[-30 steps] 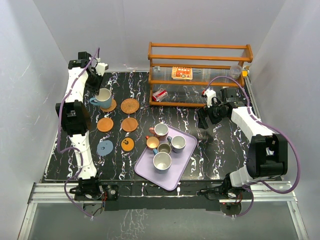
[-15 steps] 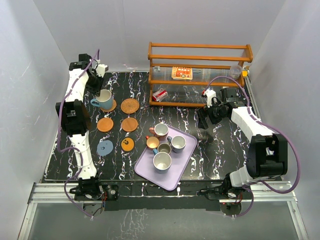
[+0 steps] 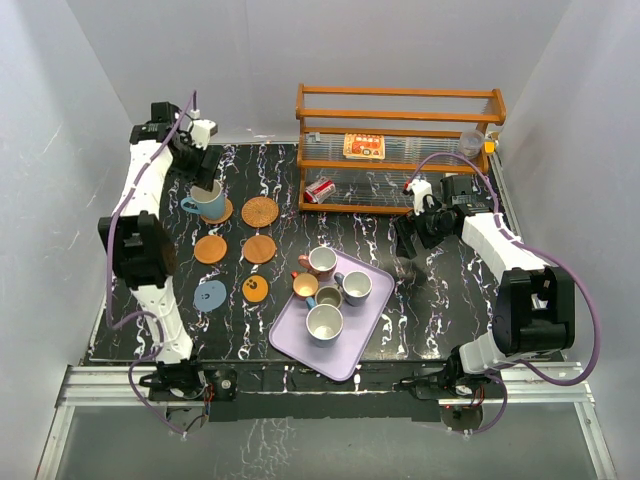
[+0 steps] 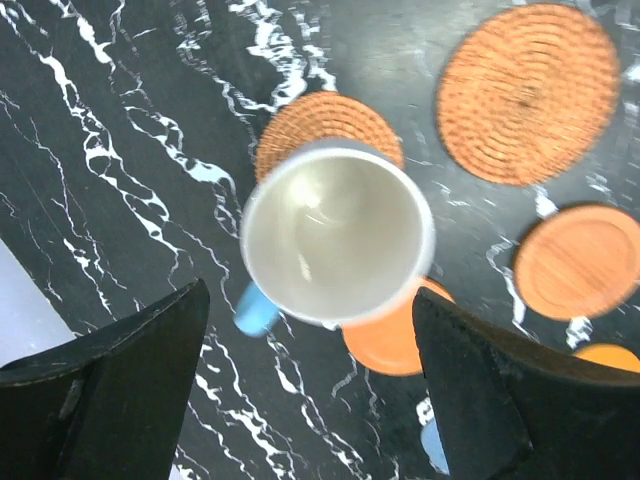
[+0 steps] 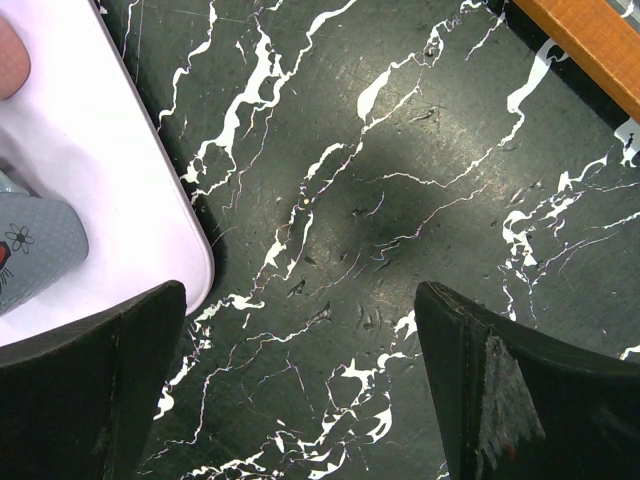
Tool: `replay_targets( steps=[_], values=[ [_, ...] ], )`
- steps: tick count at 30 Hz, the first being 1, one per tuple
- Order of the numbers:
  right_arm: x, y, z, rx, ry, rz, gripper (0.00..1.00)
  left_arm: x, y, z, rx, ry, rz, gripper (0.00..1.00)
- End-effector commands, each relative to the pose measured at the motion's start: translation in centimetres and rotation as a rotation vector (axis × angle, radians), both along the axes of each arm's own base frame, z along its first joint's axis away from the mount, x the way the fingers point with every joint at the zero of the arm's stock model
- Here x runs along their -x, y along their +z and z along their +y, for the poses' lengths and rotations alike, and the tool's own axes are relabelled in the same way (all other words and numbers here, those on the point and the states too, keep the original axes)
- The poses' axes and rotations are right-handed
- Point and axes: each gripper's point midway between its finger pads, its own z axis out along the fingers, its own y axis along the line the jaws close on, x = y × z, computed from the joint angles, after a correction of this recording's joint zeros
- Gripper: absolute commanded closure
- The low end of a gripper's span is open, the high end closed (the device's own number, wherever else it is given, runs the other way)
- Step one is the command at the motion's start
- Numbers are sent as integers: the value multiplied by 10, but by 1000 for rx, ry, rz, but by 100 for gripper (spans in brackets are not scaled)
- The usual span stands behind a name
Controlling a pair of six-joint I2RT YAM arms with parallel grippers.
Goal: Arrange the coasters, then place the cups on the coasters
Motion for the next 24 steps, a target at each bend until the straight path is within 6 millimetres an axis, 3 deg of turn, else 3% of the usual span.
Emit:
replay_targets(
  steps=[1, 8, 14, 24],
  values=[
    [-9, 7, 1, -12, 4, -36, 2, 26, 70, -52, 61, -152, -169, 18],
    [-9, 12, 2, -15, 6, -48, 2, 86, 71, -133, 96, -382, -136, 17],
    [-9, 16, 2, -17, 5, -60, 2, 140, 79, -200, 257, -599, -90, 12],
    [-9, 15, -1, -14, -2, -60, 2, 234, 76, -284, 293, -1021, -78, 7]
  ],
)
